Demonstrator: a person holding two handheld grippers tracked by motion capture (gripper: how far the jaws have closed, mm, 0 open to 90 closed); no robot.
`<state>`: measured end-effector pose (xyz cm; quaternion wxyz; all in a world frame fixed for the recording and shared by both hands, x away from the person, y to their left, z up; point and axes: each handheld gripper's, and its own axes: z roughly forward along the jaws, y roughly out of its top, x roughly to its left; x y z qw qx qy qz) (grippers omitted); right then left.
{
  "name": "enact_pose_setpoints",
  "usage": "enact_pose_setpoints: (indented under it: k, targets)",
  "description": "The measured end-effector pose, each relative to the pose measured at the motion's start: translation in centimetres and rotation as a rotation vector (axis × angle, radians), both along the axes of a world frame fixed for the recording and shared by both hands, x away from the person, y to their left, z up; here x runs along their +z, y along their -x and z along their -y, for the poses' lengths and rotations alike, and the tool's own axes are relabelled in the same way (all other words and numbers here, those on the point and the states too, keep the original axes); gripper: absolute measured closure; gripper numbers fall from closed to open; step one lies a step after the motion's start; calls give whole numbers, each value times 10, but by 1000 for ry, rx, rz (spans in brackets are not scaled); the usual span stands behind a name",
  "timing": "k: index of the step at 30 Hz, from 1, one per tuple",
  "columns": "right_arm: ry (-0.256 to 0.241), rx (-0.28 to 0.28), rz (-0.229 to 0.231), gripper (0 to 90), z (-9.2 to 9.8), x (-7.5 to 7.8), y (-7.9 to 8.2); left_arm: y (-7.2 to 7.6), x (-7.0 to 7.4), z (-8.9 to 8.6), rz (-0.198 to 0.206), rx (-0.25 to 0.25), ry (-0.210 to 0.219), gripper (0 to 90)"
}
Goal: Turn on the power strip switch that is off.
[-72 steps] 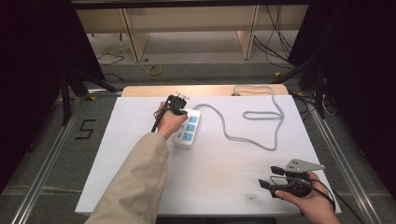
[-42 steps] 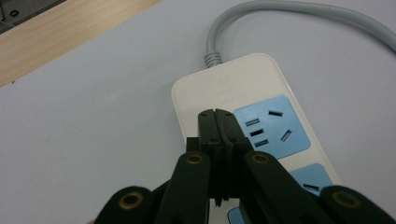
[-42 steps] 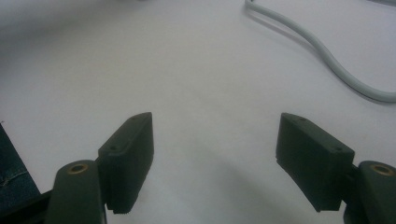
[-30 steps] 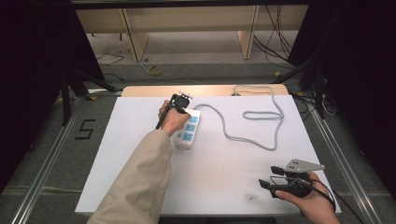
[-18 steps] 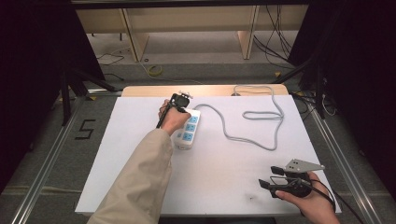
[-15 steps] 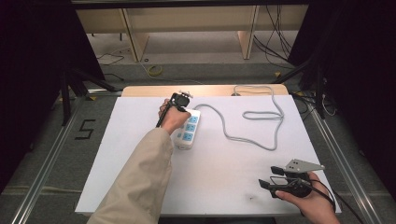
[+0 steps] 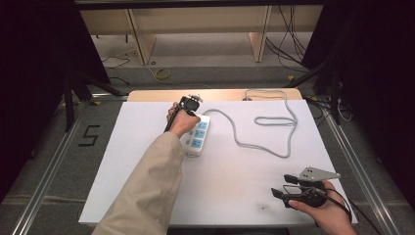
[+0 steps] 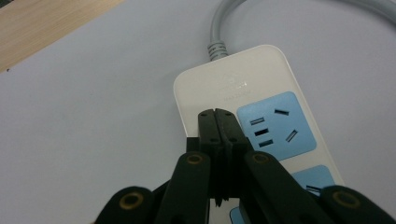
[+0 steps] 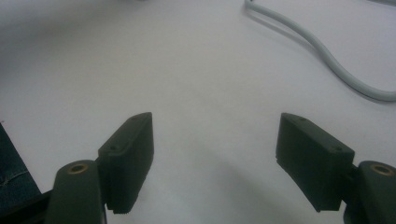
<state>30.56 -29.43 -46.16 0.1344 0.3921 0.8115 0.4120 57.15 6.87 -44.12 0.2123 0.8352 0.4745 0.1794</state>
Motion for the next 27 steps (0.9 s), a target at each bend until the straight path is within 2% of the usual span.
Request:
enact_pose_setpoints:
  k: [8, 13, 17, 27]
  targets:
    - [0, 0, -1, 283, 0, 0, 0, -1, 0, 1, -12, 2, -4, 899]
    - [1, -1, -3, 283, 0, 0, 0, -2, 1, 4, -15, -16, -43, 899]
    - [0, -2, -3, 283, 0, 0, 0, -3, 1, 7, -22, -13, -63, 899]
    - [-1, 1, 1, 283, 1, 0, 1, -5, 2, 8, -38, -3, -66, 899]
